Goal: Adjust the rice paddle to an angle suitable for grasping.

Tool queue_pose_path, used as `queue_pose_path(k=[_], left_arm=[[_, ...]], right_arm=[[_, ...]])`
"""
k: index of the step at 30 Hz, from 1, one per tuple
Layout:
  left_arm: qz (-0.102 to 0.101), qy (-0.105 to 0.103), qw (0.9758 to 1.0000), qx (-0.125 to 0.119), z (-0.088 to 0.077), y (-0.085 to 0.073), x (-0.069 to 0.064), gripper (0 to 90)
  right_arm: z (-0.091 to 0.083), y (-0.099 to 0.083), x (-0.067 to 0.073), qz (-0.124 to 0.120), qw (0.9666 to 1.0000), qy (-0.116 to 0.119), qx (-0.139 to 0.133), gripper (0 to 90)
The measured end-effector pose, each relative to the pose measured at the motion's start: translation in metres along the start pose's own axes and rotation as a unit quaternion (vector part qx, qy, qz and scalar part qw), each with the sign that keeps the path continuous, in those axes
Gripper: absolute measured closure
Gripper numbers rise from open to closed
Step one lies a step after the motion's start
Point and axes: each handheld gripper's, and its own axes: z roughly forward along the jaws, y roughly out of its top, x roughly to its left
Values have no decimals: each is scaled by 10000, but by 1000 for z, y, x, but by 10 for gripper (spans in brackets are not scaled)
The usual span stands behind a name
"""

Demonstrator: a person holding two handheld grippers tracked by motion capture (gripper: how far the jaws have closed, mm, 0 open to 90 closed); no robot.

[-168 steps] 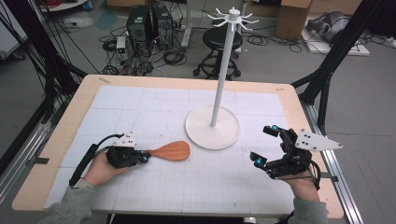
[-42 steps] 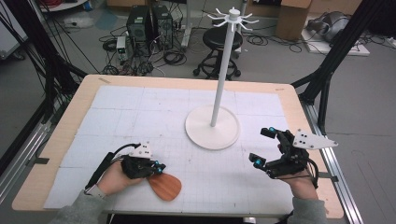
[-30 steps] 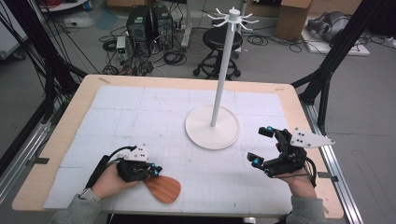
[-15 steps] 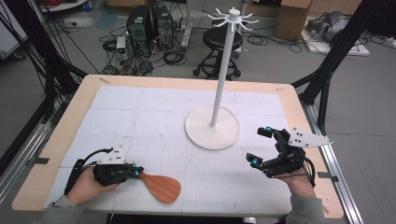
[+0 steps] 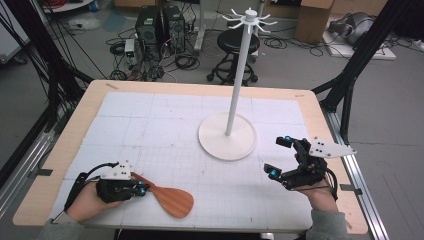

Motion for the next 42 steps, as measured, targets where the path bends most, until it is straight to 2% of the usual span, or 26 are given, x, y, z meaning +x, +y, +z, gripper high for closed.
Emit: queue_pose_path(k=[1,9,16,24,25,26,28,31,35,37,40,42], left_arm=[[25,3,10000,33,0,0,1,896],[-152,81,9998,-31,5,2,9,896],[-332,314,9989,-91,14,10,17,896],[-252,612,9978,-26,21,19,23,896],[-289,676,9973,-57,23,21,24,896],[-280,683,9973,-53,24,22,25,896],[-402,688,9968,-79,27,25,27,896],[-398,715,9966,-126,35,31,28,896],[-532,652,9962,-210,42,35,33,896],[-579,654,9959,-231,43,35,34,896],[-541,693,9959,-211,42,36,32,896],[-525,693,9955,-368,37,38,27,896]], right_arm=[[0,0,0,12,10000,10,20,3],[1,-1,0,5,10000,-6,53,4],[3,-2,0,7,9999,8,110,3],[4,-2,-1,-20,9999,1,133,4],[4,-2,0,-16,9999,8,137,3],[4,-3,0,-15,9999,21,140,3],[4,-3,0,-18,9999,13,144,3],[4,-3,0,-23,9999,21,161,3],[4,-4,0,7,9998,12,184,3],[3,-4,-1,-10,9999,9,160,3],[4,-4,0,1,9999,18,169,3],[4,-4,1,-19,9998,55,194,4]])
